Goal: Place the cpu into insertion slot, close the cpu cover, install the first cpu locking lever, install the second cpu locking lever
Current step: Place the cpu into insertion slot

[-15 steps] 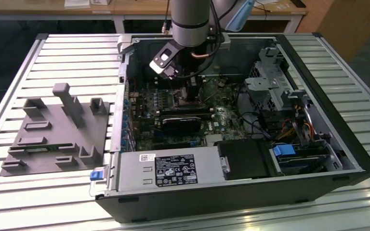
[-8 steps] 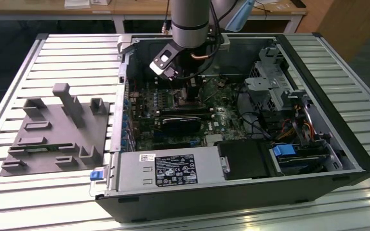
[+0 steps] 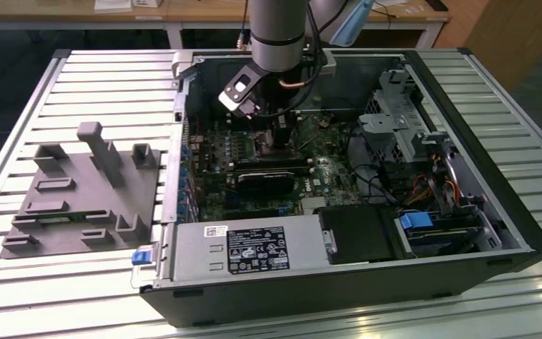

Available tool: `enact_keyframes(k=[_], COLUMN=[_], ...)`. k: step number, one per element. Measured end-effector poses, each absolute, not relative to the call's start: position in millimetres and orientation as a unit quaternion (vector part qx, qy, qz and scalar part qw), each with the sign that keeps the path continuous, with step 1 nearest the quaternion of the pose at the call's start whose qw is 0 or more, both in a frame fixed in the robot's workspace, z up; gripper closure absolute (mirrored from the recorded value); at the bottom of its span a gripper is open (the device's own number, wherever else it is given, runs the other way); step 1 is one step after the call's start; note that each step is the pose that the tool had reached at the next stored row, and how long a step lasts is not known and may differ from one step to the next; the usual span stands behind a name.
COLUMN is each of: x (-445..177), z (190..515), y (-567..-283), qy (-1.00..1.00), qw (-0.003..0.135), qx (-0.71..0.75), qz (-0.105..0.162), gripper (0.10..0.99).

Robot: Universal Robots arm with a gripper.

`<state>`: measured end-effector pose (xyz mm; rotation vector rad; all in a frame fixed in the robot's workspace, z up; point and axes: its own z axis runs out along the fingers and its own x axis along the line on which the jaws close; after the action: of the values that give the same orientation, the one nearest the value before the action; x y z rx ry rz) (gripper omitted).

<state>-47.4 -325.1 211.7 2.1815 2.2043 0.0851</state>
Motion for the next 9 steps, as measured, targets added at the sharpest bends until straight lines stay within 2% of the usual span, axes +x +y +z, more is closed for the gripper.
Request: enact_keyframes(k=[9], x=[-48.8], z=[207.2], y=[-325.0], qy=[0.709], qw=[0.02], qx=[0.704], qz=[0.027], gripper=[0.545])
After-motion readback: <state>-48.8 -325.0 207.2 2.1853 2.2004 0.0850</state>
